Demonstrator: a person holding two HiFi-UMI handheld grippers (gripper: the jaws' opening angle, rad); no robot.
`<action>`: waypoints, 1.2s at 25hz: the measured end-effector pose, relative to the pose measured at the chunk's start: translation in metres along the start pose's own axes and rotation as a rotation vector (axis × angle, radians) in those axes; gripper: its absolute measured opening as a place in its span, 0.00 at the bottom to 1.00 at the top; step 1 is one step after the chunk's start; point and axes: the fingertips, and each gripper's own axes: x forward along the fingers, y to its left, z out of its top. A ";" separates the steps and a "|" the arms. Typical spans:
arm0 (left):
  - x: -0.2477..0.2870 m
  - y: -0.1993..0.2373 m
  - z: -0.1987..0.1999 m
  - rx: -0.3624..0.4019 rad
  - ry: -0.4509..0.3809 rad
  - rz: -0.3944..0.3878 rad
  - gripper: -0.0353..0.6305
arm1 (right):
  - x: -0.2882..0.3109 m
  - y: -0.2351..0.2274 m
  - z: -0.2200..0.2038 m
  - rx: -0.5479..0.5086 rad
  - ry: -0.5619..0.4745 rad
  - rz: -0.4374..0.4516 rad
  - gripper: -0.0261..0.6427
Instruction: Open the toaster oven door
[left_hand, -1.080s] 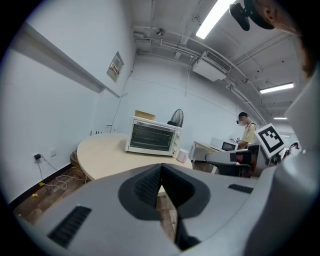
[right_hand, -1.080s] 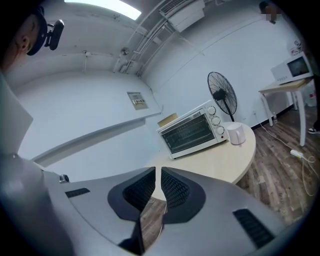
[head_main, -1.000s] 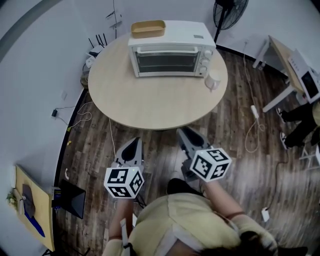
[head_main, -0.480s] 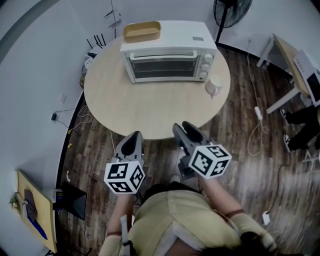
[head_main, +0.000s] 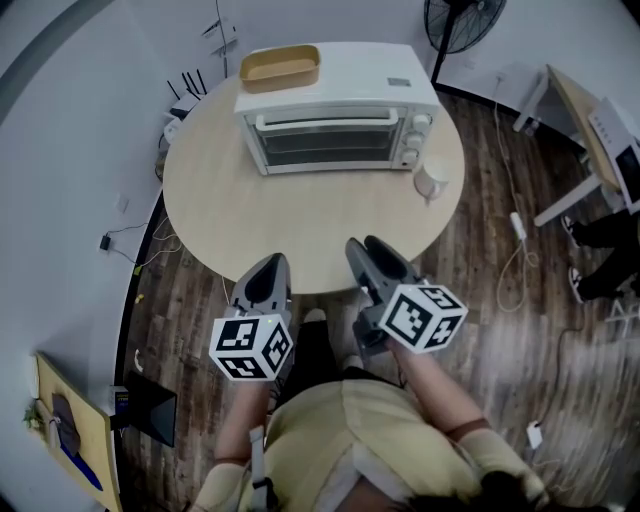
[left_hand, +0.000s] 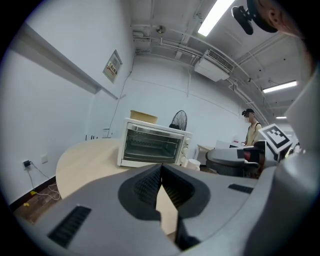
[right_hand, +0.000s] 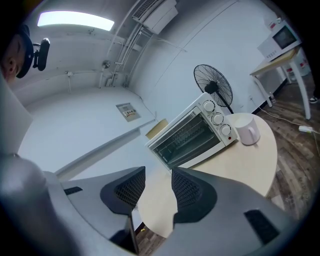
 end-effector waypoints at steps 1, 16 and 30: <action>0.007 0.002 0.005 0.009 -0.005 -0.004 0.06 | 0.004 -0.001 0.003 0.012 -0.003 -0.005 0.26; 0.099 0.058 0.044 0.028 0.013 -0.036 0.06 | 0.091 -0.023 0.057 0.122 -0.049 -0.086 0.26; 0.147 0.097 0.058 0.013 0.047 -0.059 0.06 | 0.152 -0.031 0.087 0.193 -0.084 -0.109 0.26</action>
